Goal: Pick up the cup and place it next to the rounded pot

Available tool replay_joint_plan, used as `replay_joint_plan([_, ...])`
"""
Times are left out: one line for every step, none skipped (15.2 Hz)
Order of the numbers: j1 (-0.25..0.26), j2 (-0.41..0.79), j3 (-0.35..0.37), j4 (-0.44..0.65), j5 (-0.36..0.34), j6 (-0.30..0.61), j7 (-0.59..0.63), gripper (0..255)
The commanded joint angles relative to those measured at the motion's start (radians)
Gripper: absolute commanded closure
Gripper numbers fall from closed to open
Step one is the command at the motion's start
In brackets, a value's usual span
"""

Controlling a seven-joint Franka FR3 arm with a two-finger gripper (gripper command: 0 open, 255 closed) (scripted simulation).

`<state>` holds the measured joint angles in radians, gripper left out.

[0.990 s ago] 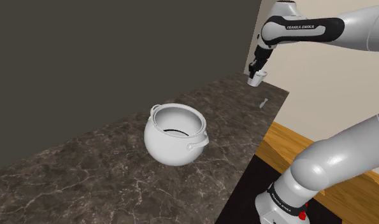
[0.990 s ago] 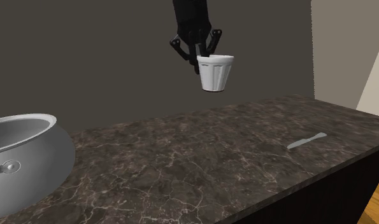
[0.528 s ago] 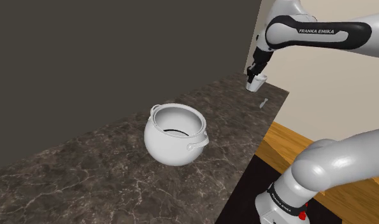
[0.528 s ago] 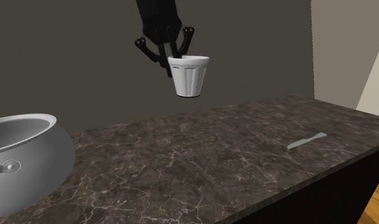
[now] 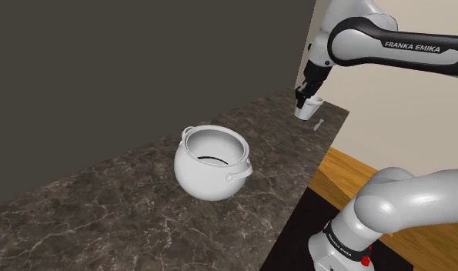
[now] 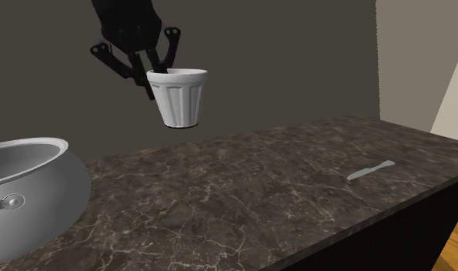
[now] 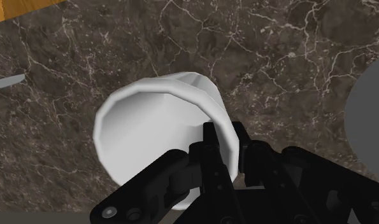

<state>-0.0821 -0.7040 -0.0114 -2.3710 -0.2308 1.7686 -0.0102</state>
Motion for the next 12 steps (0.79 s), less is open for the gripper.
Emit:
replay_joint_plan([0.016, -0.038, 0.039, -0.025, 0.022, -0.023, 0.041, 255])
replay_joint_plan([0.025, -0.056, 0.059, -0.034, 0.035, -0.036, 0.061, 255])
replay_joint_plan([0.034, -0.072, 0.079, -0.042, 0.048, -0.049, 0.081, 255])
replay_joint_plan([0.044, -0.088, 0.100, -0.048, 0.062, -0.062, 0.101, 255])
replay_joint_plan([0.053, -0.102, 0.121, -0.054, 0.076, -0.075, 0.122, 255])
replay_joint_plan([0.063, -0.115, 0.142, -0.058, 0.091, -0.088, 0.143, 255])
replay_joint_plan([0.073, -0.127, 0.163, -0.061, 0.106, -0.100, 0.164, 255])
replay_joint_plan([0.083, -0.137, 0.184, -0.063, 0.122, -0.113, 0.185, 255])
replay_joint_plan([0.093, -0.147, 0.206, -0.063, 0.138, -0.125, 0.207, 255])
replay_joint_plan([0.103, -0.155, 0.228, -0.063, 0.155, -0.137, 0.229, 255])
replay_joint_plan([0.113, -0.162, 0.249, -0.061, 0.171, -0.148, 0.251, 255])
replay_joint_plan([0.122, -0.167, 0.272, -0.058, 0.188, -0.160, 0.273, 255])
